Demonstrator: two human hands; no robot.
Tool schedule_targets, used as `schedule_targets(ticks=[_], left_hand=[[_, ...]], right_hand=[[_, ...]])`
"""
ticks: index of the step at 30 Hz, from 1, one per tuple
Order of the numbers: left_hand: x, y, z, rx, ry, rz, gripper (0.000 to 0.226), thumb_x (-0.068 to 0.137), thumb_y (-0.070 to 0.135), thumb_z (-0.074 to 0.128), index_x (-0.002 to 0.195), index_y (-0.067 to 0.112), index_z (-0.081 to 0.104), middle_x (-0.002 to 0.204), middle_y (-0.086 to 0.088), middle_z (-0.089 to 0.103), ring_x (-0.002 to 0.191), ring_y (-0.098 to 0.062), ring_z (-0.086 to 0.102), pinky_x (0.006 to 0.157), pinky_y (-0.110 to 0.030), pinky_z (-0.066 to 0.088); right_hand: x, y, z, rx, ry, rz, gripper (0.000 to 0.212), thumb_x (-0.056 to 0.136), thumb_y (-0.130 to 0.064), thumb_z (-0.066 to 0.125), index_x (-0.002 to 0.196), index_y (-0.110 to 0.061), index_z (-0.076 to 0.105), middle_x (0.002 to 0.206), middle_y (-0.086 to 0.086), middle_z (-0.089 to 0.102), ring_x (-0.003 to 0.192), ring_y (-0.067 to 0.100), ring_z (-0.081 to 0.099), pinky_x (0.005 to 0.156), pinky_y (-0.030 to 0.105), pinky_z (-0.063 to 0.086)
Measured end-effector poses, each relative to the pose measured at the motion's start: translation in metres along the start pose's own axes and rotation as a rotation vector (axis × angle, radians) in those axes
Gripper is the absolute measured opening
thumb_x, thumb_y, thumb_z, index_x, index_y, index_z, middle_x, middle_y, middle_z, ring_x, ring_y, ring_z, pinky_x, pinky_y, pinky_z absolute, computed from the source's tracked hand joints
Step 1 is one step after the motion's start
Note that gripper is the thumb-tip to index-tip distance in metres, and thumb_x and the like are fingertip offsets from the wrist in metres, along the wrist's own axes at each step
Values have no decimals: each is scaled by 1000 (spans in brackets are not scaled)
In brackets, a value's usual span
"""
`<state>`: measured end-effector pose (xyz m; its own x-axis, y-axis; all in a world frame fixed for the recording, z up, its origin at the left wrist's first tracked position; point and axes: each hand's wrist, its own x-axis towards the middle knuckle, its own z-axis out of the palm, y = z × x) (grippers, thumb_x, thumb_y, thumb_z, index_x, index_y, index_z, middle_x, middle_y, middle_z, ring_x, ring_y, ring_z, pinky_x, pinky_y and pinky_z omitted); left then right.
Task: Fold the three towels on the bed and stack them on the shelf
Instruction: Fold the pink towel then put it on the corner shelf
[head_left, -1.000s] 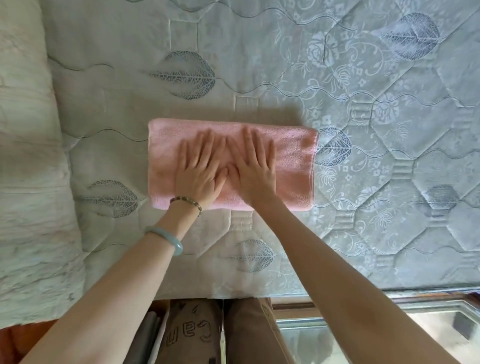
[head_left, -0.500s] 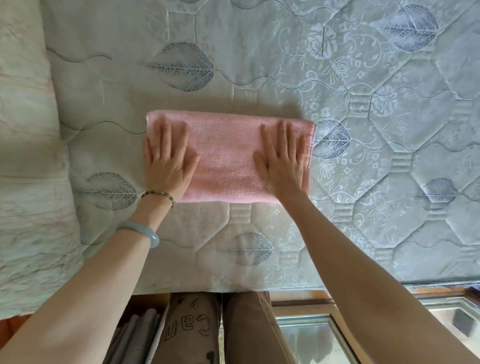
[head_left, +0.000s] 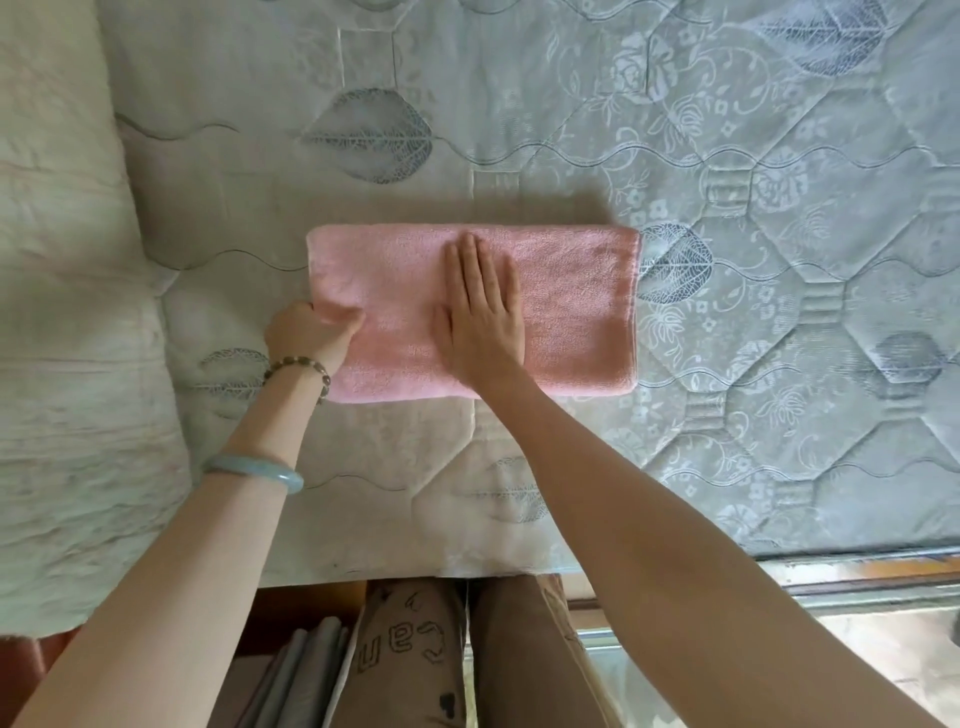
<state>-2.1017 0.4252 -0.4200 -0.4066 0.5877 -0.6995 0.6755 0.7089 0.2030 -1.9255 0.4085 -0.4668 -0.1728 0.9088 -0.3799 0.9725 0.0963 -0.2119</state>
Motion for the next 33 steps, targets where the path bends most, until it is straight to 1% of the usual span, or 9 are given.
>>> schedule_targets(ticks=[5,9,13,16,19,22,27,30,33], left_hand=[[-14,12,-15,-68,-85,25,24,82,24,56,93,4,51,73,-3,52,65,-22,52,55,-26,41],[-49,35,-32,48,-99,195,31,90,33,51,107,12,37,88,-5,53,78,-29,54,74,-39,48],[-85,64,-34,59,-25,410,30,93,22,48,116,9,36,94,-6,53,77,-30,54,68,-38,43],[-101,83,-16,-12,49,454,31,94,15,45,123,11,35,97,0,50,69,-18,51,59,-25,35],[-115,92,4,-77,71,491,35,95,15,44,128,12,35,105,-1,53,68,-14,52,58,-20,35],[-126,97,24,-58,71,636,29,95,18,48,122,11,39,111,-9,57,75,-26,60,56,-28,37],[-140,120,59,-116,-43,766,24,94,22,50,112,13,36,74,4,58,47,-13,58,40,-28,47],[-140,125,69,-228,-280,754,31,94,23,51,120,18,36,99,4,63,77,-11,65,62,-19,53],[-120,107,69,-75,-58,871,42,94,18,49,135,10,42,133,-6,51,123,-19,46,104,-34,39]], right_hand=[[-11,-1,-24,352,43,9,62,94,-30,21,149,0,20,158,17,18,147,27,14,120,39,6],[-43,-3,-63,1074,18,197,54,97,-11,37,150,-16,26,154,-2,31,142,17,28,109,25,25],[-55,-14,-50,1518,-189,397,60,87,-27,40,145,-37,33,151,-6,39,136,11,39,115,39,29],[-51,-14,-51,1698,-186,636,62,77,-25,42,139,-18,47,137,4,56,127,20,51,109,40,39],[-52,0,-60,1750,-114,781,47,78,-14,48,123,-10,59,113,8,68,103,22,64,81,28,52],[-60,34,-72,1880,-110,760,34,97,-21,43,125,-8,58,115,9,66,100,19,64,80,29,52],[-62,83,-112,1803,-231,450,38,90,-40,55,108,-8,62,87,1,67,76,12,65,62,24,53],[-53,103,-114,1615,-153,597,25,83,-16,71,103,-3,63,82,7,70,74,24,70,65,33,58],[-45,121,-101,1289,-96,682,15,79,-11,68,92,-5,68,93,19,71,89,38,68,80,51,57]])
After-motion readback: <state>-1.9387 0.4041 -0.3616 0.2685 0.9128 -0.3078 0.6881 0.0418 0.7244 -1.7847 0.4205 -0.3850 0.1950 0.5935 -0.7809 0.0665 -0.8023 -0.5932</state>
